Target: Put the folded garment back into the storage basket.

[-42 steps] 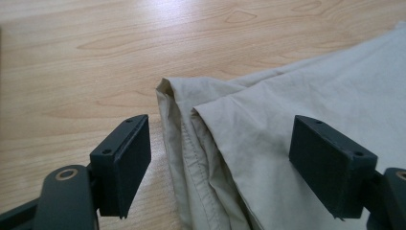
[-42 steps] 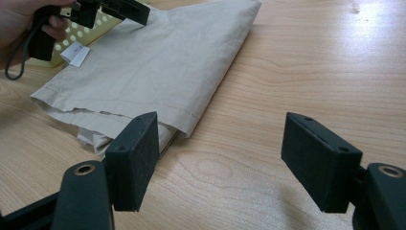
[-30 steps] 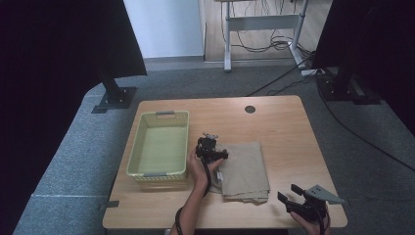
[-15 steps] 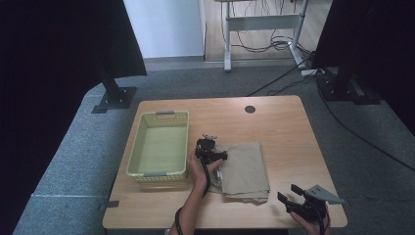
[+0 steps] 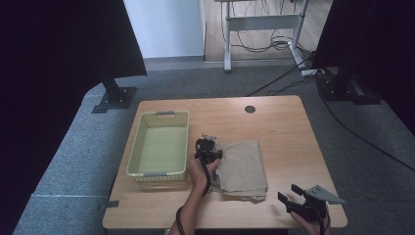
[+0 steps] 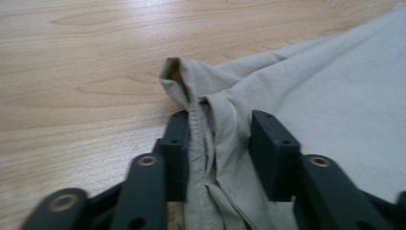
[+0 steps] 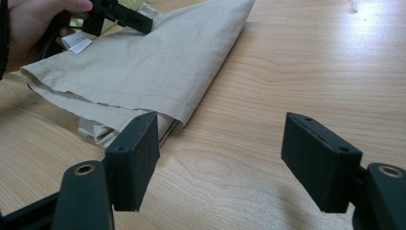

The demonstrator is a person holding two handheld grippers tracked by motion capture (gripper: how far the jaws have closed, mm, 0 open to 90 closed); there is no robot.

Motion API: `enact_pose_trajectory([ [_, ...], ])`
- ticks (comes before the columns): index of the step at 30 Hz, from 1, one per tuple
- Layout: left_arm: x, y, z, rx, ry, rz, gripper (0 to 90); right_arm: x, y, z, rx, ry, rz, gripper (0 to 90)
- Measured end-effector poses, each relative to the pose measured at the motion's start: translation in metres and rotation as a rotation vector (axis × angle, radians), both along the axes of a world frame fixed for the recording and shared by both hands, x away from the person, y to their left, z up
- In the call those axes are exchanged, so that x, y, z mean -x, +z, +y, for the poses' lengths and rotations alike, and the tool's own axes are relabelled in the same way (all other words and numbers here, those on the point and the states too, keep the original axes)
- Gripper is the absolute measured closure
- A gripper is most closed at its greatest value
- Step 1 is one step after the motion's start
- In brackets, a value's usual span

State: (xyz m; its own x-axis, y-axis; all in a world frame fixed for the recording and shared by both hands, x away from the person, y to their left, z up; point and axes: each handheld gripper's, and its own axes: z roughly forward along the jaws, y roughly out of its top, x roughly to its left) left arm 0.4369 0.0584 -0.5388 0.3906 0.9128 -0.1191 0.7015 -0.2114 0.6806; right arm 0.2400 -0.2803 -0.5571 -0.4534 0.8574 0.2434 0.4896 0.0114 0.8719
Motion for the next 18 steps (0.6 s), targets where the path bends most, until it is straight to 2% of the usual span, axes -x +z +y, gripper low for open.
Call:
enact_pose_trajectory([
  [7, 0.0009, 0.0003, -0.0009, -0.015, 0.000, -0.007, 75.5, -0.0001, 0.0000, 0.0003, 0.002, 0.000, 0.000, 29.1],
  [8, 0.0023, 0.0015, -0.0048, -0.045, -0.004, -0.022, 75.5, -0.0001, 0.0000, 0.0003, 0.002, 0.000, 0.000, 29.1],
  [9, 0.0023, 0.0015, -0.0048, -0.045, -0.004, -0.022, 78.9, -0.0001, 0.0000, 0.0003, 0.002, 0.000, 0.000, 29.1],
  [17, 0.0068, 0.0064, -0.0055, -0.046, -0.013, -0.059, 82.9, 0.0003, 0.0003, -0.0009, -0.001, -0.008, -0.002, 29.2],
  [18, 0.0083, 0.0082, -0.0051, -0.035, -0.015, -0.072, 83.1, 0.0006, 0.0006, -0.0009, -0.003, -0.009, -0.006, 29.1],
])
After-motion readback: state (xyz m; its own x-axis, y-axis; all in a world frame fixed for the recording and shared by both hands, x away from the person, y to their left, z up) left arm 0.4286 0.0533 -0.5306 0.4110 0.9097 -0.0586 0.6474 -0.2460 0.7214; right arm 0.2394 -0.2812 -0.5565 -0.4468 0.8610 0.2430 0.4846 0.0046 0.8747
